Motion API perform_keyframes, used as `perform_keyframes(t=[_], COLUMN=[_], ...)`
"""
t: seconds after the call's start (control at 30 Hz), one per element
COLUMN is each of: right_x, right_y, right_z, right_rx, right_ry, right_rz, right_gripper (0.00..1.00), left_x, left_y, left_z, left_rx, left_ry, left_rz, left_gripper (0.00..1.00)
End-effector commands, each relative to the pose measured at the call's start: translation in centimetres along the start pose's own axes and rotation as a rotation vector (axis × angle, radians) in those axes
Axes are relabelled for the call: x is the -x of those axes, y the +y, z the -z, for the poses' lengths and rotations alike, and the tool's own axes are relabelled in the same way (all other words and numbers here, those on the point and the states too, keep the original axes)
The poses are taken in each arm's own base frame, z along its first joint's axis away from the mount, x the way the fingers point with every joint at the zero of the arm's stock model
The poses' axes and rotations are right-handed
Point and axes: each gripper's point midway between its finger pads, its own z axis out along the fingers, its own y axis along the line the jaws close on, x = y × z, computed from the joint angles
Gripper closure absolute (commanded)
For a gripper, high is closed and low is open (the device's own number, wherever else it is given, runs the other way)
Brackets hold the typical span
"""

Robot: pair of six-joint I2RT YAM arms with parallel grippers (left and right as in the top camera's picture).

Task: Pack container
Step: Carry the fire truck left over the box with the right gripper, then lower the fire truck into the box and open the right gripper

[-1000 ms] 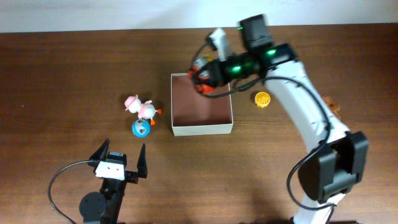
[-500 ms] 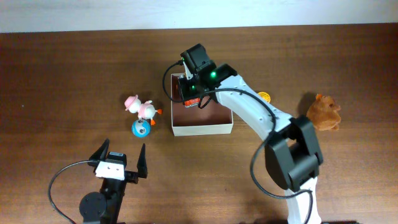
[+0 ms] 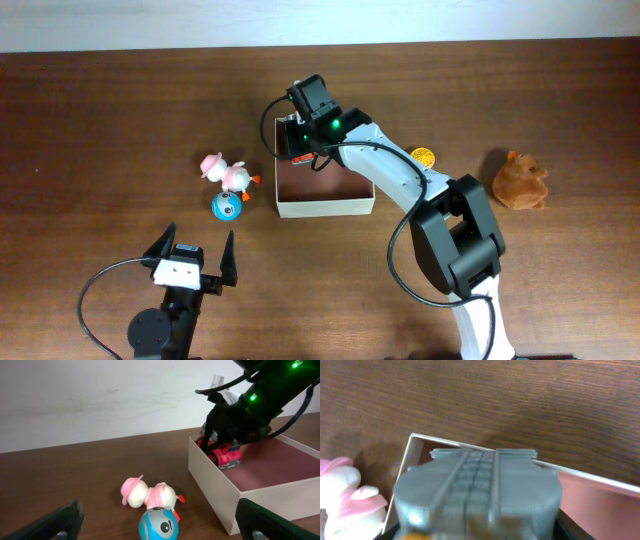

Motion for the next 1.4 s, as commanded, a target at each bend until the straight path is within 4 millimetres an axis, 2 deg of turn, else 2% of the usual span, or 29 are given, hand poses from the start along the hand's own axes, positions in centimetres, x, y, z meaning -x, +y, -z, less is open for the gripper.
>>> perform_keyframes(t=[0.0,0.13,0.3,0.43,0.6,0.93,1.03,1.17,1.27,1.37], right_x=[-0.6,-1.2,-1.2,-1.5,-1.3,-0.8,-0.1,1.4,1.5,1.3], right_y=[0.1,0.0,0.1,0.9,2.4,2.6,2.2,1.8,1.2,0.4], right_z=[-1.3,-2.0,-2.1,-2.0,-1.6,-1.0,-0.1,2.6,3.8,4.1], right_rx=[-0.01,-0.012,-0.008,0.036,0.11,0.113,0.079,0.032,-0.012,-0.053], right_ry=[0.008,0.019,0.02,0.039,0.051,0.058,0.036,0.005,0.012,0.019], right_rz=[-0.035,-0.032,-0.031,-0.032,-0.031,-0.02,-0.014,0.015,0.023,0.023], right_gripper=[0.49,0.49,0.47,0.36,0.3,0.3,0.28,0.27,0.27,0.28], left_x=[-0.2,-0.2,-0.1,-0.2,-0.2,-0.2,-0.2,-0.2,-0.2,-0.2], left_y=[0.1,0.1,0.0,0.1,0.1,0.1,0.1,0.1,0.1,0.1], left_z=[0.0,0.0,0.0,0.0,0.0,0.0,0.0,0.0,0.0,0.0], left_rx=[0.003,0.003,0.002,0.003,0.003,0.003,0.003,0.003,0.003,0.003], left_ry=[-0.002,-0.002,-0.002,-0.002,-0.001,-0.002,-0.002,-0.002,-0.002,-0.002], left_rz=[-0.016,-0.016,-0.016,-0.016,-0.016,-0.016,-0.016,-0.016,-0.016,-0.016], left_gripper=[0.0,0.0,0.0,0.0,0.0,0.0,0.0,0.01,0.01,0.0])
